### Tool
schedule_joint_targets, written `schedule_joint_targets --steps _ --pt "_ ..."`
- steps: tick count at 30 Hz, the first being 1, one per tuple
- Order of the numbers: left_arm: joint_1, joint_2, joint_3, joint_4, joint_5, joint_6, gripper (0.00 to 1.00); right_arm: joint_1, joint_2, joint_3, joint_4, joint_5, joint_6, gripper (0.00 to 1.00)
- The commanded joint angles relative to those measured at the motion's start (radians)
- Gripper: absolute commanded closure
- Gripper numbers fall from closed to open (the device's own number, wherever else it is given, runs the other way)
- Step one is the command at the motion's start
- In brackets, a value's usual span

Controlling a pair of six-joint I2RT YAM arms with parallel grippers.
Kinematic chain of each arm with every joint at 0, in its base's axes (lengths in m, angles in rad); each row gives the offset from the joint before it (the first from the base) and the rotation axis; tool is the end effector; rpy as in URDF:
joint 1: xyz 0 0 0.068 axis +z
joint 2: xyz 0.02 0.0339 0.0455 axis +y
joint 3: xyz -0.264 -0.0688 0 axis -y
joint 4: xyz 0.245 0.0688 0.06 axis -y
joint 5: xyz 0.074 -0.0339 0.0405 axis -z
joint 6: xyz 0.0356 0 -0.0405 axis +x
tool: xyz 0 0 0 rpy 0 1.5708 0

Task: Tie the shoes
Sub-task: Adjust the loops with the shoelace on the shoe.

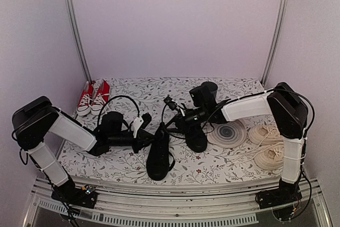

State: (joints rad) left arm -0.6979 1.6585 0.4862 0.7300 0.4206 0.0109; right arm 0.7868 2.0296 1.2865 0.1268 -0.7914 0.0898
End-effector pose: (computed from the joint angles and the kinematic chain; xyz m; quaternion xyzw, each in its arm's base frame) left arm 0.2127 -0.1973 0.1284 0.3915 0.7363 -0.3422 0.4330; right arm 0.2919 0.3285 0.1714 -0.4463 0.7099 0.4899 0.2385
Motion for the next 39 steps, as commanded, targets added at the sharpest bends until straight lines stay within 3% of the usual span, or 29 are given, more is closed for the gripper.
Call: schedule_joint_targets --steps 1,5,15,16,29,39 --pt "0.005 0.015 0.012 0.041 0.042 -0.006 1.0 0.012 -0.003 -0.016 0.011 -0.004 0.041 0.92" --pt "0.008 0.007 0.001 0.06 0.02 -0.02 1.0 0.016 -0.021 -0.033 0.029 0.004 0.07 0.82" --pt "0.017 -0.008 -0.017 0.059 0.011 -0.032 1.0 0.071 -0.031 -0.053 0.02 0.155 0.077 0.82" --pt "0.017 -0.01 -0.02 0.059 0.008 -0.032 1.0 0.071 -0.028 -0.051 0.022 0.165 0.08 0.77" --pt "0.02 -0.031 -0.042 0.06 0.002 -0.045 1.0 0.072 0.038 0.025 0.024 0.062 0.07 0.65" --pt "0.029 -0.079 -0.07 0.03 -0.044 -0.074 0.97 0.07 0.092 0.129 -0.112 0.037 -0.036 0.66"
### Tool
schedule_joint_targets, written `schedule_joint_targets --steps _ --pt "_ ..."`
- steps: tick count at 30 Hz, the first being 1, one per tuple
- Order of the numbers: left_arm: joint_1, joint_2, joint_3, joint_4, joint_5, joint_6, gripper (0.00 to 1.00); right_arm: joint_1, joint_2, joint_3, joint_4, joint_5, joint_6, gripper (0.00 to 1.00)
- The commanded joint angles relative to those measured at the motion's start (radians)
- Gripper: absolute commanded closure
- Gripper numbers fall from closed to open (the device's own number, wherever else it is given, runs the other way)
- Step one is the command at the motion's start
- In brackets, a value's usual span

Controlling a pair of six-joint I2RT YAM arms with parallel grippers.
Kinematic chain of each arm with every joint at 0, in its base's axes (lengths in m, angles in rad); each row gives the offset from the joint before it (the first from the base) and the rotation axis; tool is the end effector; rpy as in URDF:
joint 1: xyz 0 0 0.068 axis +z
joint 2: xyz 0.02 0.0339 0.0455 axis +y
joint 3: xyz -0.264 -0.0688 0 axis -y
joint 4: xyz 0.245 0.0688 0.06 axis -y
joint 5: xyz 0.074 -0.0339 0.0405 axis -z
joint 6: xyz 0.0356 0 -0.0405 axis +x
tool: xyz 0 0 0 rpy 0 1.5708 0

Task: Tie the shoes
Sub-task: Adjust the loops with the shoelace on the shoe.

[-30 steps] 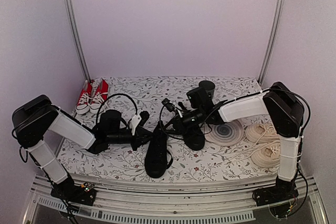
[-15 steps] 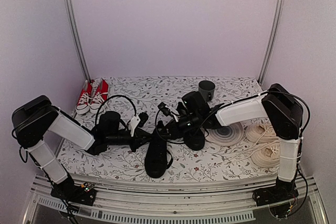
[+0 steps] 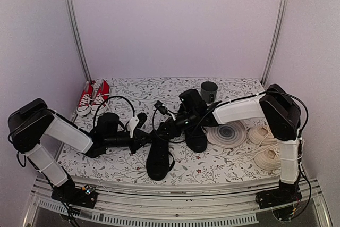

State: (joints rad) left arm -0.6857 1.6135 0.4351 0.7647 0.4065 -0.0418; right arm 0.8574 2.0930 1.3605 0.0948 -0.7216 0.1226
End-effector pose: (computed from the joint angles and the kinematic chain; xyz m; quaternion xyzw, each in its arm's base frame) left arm 0.2063 -0.1870 0.1309 0.3642 0.7430 -0.3485 0.4404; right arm 0.2799 0.3594 0.1631 -0.4483 0.7228 0.4763 0.2229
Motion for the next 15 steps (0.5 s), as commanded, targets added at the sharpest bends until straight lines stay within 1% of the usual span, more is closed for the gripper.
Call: schedule_joint_targets --steps 1,3,5,7,9,12,14,15 --pt "0.016 -0.036 -0.019 -0.011 -0.029 -0.033 0.92 -0.001 0.03 0.059 -0.092 -0.033 -0.089 0.67" --pt "0.015 -0.039 -0.024 -0.02 -0.012 -0.044 0.83 0.0 0.022 0.06 -0.106 -0.042 -0.113 0.67" --pt "0.015 -0.051 -0.035 -0.019 -0.002 -0.047 0.71 -0.002 0.009 0.06 -0.109 -0.074 -0.151 0.66" --pt "0.015 -0.077 -0.062 -0.014 -0.001 -0.037 0.62 -0.009 -0.011 0.059 -0.11 -0.101 -0.165 0.64" --pt "0.016 -0.112 -0.086 0.001 -0.003 -0.016 0.55 -0.017 -0.037 0.053 -0.117 -0.104 -0.176 0.63" --pt "0.016 -0.145 -0.111 0.041 -0.011 0.003 0.51 -0.035 -0.083 0.034 -0.114 -0.097 -0.178 0.62" --pt "0.016 -0.146 -0.111 0.05 -0.013 0.014 0.5 -0.038 -0.128 0.016 -0.109 -0.052 -0.179 0.61" --pt "0.016 -0.146 -0.107 0.045 -0.013 0.018 0.5 -0.038 -0.153 0.007 -0.109 -0.011 -0.183 0.59"
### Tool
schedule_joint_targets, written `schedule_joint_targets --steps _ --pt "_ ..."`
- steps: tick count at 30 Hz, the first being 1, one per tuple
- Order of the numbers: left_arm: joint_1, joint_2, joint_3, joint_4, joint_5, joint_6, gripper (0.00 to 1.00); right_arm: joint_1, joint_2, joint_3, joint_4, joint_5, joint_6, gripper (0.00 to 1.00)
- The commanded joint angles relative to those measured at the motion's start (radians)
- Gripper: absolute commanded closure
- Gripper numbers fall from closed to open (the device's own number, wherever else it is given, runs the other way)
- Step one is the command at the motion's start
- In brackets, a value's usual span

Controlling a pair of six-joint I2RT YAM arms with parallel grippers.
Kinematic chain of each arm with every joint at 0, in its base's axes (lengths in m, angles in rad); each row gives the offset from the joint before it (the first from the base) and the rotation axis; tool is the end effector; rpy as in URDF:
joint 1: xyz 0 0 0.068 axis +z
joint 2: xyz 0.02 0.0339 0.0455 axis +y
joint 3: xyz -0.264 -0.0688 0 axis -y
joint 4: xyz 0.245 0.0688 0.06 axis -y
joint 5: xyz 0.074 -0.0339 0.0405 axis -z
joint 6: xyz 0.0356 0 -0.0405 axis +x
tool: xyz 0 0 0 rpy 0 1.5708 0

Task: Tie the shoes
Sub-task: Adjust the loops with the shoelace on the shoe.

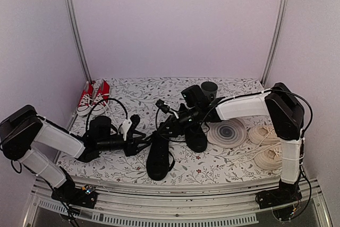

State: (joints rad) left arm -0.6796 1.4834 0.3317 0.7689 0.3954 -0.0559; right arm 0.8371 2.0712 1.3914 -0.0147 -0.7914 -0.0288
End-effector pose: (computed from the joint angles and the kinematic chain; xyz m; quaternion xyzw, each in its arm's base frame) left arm 0.1863 -0.1682 0.1372 0.3539 0.7396 -0.3492 0.4536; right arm 0.2832 0.3519 0.1744 -0.4990 0.6899 0.4749 0.2227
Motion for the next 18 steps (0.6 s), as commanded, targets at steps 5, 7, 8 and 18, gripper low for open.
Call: schedule_joint_targets --steps 5,7,8,18 --pt "0.003 -0.119 0.011 -0.015 -0.067 0.086 0.43 -0.02 -0.269 -0.062 -0.031 0.443 -0.032 0.39" --pt "-0.015 -0.203 0.04 -0.105 -0.185 0.15 0.26 -0.021 -0.332 -0.079 -0.024 0.616 -0.046 0.35" --pt "-0.018 -0.241 0.062 -0.139 -0.266 0.179 0.08 -0.021 -0.368 -0.096 0.007 0.718 -0.063 0.34" --pt "0.088 -0.26 0.071 0.298 -0.202 -0.211 0.04 -0.08 -0.535 -0.161 0.234 0.726 0.196 0.01"
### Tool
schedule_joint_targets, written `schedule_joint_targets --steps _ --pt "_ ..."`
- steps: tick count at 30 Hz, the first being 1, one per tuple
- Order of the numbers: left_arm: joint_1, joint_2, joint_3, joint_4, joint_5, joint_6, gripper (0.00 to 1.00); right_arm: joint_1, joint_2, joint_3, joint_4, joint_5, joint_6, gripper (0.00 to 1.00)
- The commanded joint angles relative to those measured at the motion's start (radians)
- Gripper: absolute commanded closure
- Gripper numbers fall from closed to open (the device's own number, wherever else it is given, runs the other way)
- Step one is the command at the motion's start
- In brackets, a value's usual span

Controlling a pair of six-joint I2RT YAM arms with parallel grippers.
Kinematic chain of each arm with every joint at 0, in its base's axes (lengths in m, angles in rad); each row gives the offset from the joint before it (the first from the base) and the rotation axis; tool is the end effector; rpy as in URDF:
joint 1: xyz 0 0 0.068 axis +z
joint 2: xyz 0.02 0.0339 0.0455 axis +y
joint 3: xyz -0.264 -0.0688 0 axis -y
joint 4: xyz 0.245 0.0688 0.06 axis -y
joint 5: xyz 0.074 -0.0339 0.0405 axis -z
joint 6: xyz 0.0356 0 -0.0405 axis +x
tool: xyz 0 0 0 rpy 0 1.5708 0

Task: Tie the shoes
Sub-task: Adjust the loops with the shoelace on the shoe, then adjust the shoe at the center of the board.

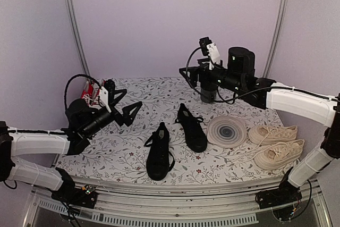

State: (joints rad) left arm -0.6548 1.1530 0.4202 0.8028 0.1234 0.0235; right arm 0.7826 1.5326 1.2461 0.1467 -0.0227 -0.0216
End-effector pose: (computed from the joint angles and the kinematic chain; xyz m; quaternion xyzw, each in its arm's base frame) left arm 0.1910 -0.1522 0.2431 0.2690 0.6269 -0.2666 0.6809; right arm 0.2621 0.2618 0.3504 -0.3022 0.6916 0.2516 0.6059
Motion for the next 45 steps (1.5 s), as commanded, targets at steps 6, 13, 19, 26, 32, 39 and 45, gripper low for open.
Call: schedule_joint_targets --steps 6,13,19,26,32,39,45 --pt "0.047 0.17 0.167 -0.028 0.192 -0.147 0.07 0.029 0.065 -0.075 -0.015 -0.168 0.317 0.35" --pt "0.055 0.14 0.098 -0.321 -0.189 -0.243 0.54 0.083 0.209 -0.055 -0.164 -0.095 0.398 0.68" --pt "0.051 0.348 0.114 -0.36 0.012 -0.285 0.64 0.106 0.383 0.024 -0.232 -0.103 0.448 0.79" --pt "0.016 0.45 0.108 -0.345 0.074 -0.237 0.62 0.106 0.523 0.079 -0.246 -0.184 0.441 0.8" --pt "0.014 0.533 0.122 -0.351 0.184 -0.162 0.61 0.106 0.619 0.116 -0.164 -0.317 0.443 0.79" --pt "0.008 0.588 0.119 -0.287 0.311 -0.119 0.65 0.089 0.634 0.148 -0.132 -0.348 0.452 0.79" --pt "0.014 0.439 0.046 -0.279 0.256 -0.154 0.64 0.048 0.449 0.022 -0.123 -0.365 0.405 0.78"
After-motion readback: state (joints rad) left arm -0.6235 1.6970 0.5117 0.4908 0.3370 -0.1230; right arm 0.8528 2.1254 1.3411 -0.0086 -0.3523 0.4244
